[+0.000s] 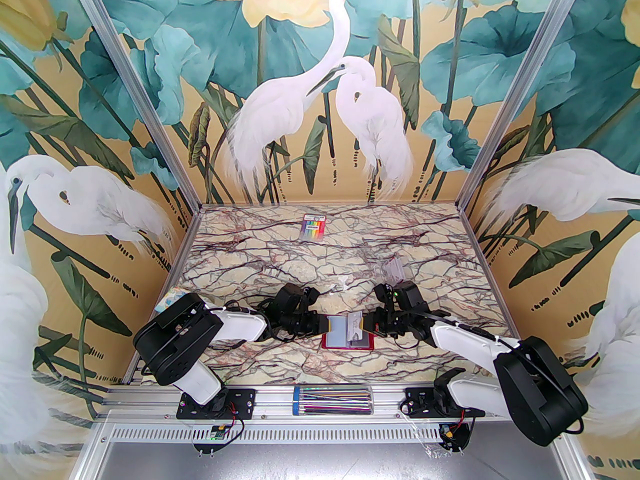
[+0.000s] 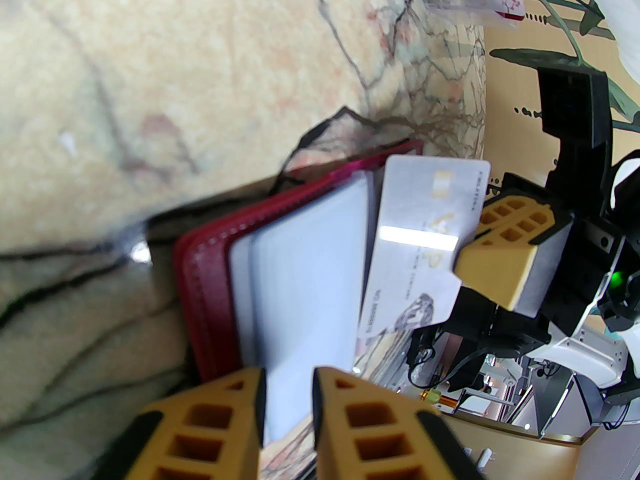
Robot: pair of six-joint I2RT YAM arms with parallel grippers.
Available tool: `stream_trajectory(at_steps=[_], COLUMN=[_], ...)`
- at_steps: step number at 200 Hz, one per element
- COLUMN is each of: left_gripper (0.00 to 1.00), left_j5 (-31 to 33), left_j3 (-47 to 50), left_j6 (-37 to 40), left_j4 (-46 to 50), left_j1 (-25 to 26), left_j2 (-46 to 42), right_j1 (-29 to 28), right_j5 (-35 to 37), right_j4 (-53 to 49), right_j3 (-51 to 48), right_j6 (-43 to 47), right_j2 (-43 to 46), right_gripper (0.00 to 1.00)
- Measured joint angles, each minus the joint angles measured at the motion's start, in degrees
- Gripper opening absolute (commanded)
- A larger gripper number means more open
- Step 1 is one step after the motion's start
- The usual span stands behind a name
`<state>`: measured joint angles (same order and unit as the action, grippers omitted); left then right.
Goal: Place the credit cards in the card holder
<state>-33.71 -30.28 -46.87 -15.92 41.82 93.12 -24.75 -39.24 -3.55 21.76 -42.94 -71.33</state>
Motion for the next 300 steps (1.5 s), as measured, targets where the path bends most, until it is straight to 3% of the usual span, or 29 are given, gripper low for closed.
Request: stream_trajectory(at_steps=[125, 300], left_gripper=[0.15, 0.14], left_j5=[1.8, 2.4], left_j3=[-0.9, -1.1], left_j6=[1.0, 1.5], left_j4=[2.2, 3.0], left_j1=[0.5, 0.6], left_j2=[0.4, 0.4], right_j1=[0.0, -0.7], right_j5=[-1.3, -2.4], right_j4=[1.2, 1.2], right_j3=[-0.3, -0.3], right_j6=[-0.6, -0.6], right_j2=[-2.0, -3.4], right_gripper=[0.0, 0.0])
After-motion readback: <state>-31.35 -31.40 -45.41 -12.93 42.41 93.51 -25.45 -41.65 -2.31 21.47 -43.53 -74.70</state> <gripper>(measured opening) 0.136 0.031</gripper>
